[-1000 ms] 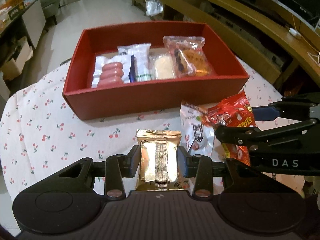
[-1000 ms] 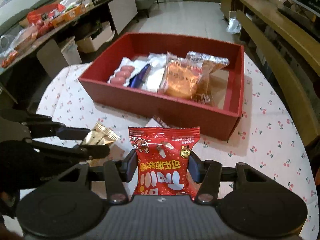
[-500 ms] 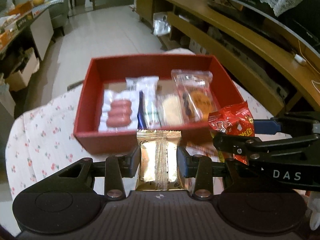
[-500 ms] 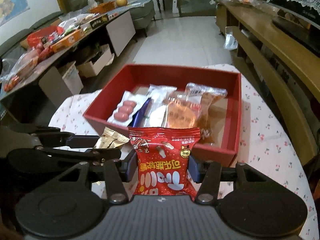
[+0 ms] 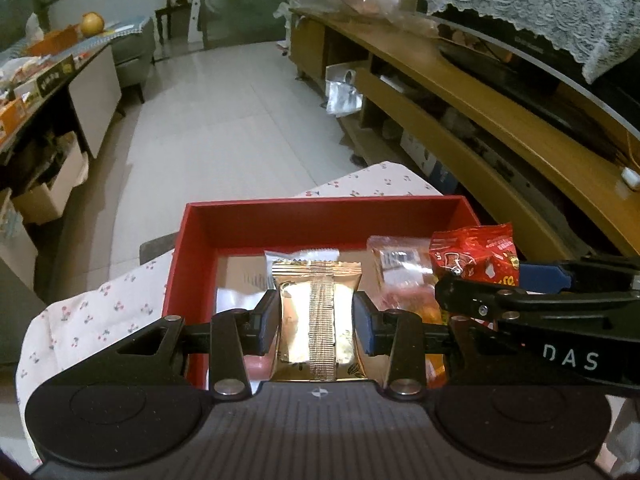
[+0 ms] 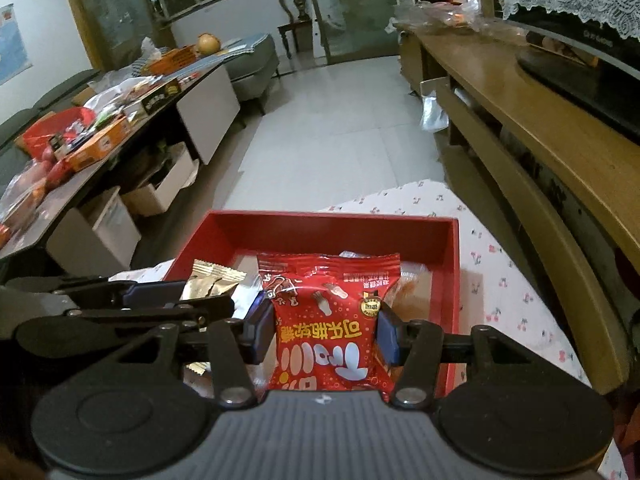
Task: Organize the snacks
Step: 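Carry the gold packet and red chip bag over the red box with both tools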
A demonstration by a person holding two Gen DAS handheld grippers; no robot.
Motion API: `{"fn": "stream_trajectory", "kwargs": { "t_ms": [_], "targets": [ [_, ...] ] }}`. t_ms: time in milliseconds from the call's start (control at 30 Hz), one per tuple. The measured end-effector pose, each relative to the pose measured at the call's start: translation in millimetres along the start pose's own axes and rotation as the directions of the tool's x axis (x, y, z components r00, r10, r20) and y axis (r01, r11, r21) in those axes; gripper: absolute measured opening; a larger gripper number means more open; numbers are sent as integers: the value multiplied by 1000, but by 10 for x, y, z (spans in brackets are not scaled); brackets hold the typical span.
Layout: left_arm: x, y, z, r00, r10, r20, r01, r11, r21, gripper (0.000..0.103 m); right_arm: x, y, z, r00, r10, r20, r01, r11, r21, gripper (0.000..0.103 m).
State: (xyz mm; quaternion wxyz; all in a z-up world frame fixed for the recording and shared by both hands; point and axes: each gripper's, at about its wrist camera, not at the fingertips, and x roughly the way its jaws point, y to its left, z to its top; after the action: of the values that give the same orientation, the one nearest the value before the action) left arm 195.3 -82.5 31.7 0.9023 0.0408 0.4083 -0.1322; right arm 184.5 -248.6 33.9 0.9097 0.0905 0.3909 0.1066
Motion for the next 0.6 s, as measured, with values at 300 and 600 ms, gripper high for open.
{"fn": "stream_trajectory", "kwargs": {
  "t_ms": [300, 600],
  "targets": [
    [327, 29, 58, 999, 27, -43, -28, 999, -19, 47, 347, -104, 81, 999, -35, -33, 36, 999, 7, 62],
    [539, 50, 2, 994, 44, -98, -47, 998, -31, 47, 598, -135, 77, 995, -71, -73, 71, 997, -9, 62]
  ]
}}
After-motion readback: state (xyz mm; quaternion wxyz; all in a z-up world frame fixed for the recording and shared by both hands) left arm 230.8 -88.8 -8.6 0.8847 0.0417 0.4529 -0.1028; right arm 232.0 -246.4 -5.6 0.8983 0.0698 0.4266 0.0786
